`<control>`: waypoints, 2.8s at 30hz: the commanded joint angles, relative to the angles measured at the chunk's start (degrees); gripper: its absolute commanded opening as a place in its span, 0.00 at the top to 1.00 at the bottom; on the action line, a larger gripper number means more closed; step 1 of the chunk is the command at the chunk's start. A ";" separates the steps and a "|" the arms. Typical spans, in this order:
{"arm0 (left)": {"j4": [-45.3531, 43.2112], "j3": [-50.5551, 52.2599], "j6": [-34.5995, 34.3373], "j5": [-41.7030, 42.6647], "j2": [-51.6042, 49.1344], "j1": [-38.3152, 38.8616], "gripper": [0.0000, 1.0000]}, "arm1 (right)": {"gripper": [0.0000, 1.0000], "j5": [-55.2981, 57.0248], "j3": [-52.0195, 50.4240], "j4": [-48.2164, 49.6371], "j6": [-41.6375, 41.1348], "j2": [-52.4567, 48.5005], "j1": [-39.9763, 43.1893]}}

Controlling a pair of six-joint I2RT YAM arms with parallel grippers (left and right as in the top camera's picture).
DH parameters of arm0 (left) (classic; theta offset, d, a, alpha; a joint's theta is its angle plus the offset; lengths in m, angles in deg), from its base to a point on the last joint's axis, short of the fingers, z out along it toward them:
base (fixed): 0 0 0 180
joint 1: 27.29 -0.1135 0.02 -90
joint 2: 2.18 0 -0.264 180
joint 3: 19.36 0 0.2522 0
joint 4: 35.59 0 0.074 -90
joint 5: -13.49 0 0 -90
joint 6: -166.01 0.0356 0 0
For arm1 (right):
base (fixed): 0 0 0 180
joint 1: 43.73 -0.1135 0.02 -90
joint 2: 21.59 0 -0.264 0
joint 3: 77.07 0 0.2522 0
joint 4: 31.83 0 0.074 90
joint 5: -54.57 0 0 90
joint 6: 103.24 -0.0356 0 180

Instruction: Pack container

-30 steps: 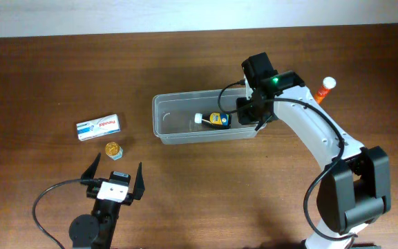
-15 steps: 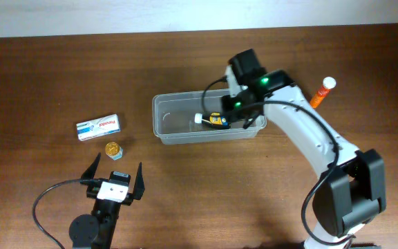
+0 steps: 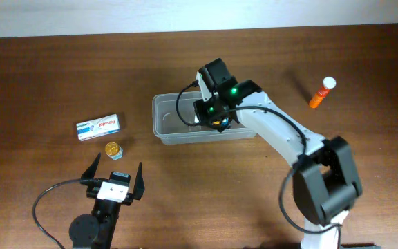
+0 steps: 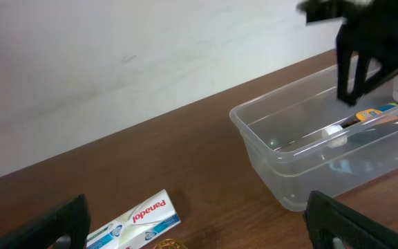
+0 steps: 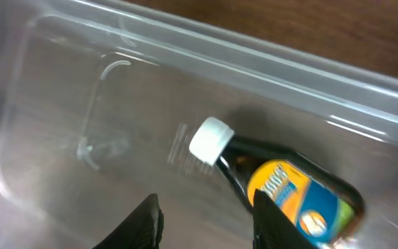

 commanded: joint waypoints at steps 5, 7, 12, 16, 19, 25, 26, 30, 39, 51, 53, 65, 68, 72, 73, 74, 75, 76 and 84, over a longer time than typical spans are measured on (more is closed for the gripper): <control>0.00 0.44 -0.17 -0.42 0.55 -0.35 0.01 | 0.73 -3.43 1.07 3.61 -0.90 -4.22 -0.48; 0.00 0.42 -0.17 -0.42 0.55 -0.35 0.01 | 0.73 -3.39 1.07 4.02 -0.83 -4.55 -0.81; 0.00 0.44 -0.17 -0.42 0.55 -0.35 0.01 | 0.74 -3.39 1.07 5.07 0.63 -4.66 -1.86; 0.00 0.44 -0.17 -0.42 0.55 -0.35 0.01 | 0.80 -3.37 1.07 5.49 0.63 -4.83 -2.43; 0.00 0.44 -0.17 -0.42 0.55 -0.35 0.01 | 0.82 -3.37 1.07 5.49 0.63 -5.29 -2.47; 0.00 0.42 -0.17 -0.42 0.55 -0.35 0.00 | 0.82 -3.41 1.07 5.92 0.63 -7.21 -2.47; 0.00 0.44 -0.17 -0.42 0.55 -0.35 0.01 | 0.82 -3.58 1.07 6.12 0.63 -7.43 -2.54; 0.00 0.44 -0.17 -0.42 0.55 -0.35 0.01 | 0.82 -3.63 1.07 6.58 0.66 -8.37 -2.73; 0.00 0.42 -0.17 -0.42 0.55 -0.35 0.01 | 0.82 -2.62 1.07 4.04 2.43 -8.37 -2.64; 0.00 0.42 -0.17 -0.42 0.55 -0.35 0.01 | 0.82 4.92 1.07 -2.56 3.89 -8.37 -2.56; 0.00 0.44 -0.17 -0.42 0.55 -0.35 0.01 | 0.82 5.66 1.07 -2.78 3.87 -8.37 -2.56; 0.00 0.42 -0.17 -0.42 0.55 -0.35 0.01 | 0.82 14.51 1.07 -2.97 3.85 -8.37 -2.56; 0.00 0.44 -0.17 -0.42 0.55 -0.35 0.01 | 0.82 17.81 1.07 -2.84 3.87 -8.37 -2.56; 0.00 0.44 -0.17 -0.42 0.55 -0.35 0.01 | 0.82 21.03 1.07 -2.78 3.89 -8.37 -2.56; 0.00 0.44 -0.17 -0.42 0.55 -0.35 0.01 | 0.82 21.42 1.07 -2.82 3.89 -8.37 -2.56; 0.00 0.44 -0.17 -0.42 0.55 -0.35 0.01 | 0.82 21.40 1.07 -2.82 4.33 -8.37 -2.56; 0.00 0.42 -0.17 -0.42 0.55 -0.35 0.01 | 0.82 21.42 1.07 -2.82 4.33 -8.37 -2.56; 0.00 0.42 -0.17 -0.42 0.55 -0.35 0.01 | 0.82 21.44 1.07 -2.82 4.33 -8.37 -2.56; 0.00 0.44 -0.17 -0.42 0.55 -0.35 0.01 | 0.82 21.57 1.07 -2.80 4.31 -8.37 -2.56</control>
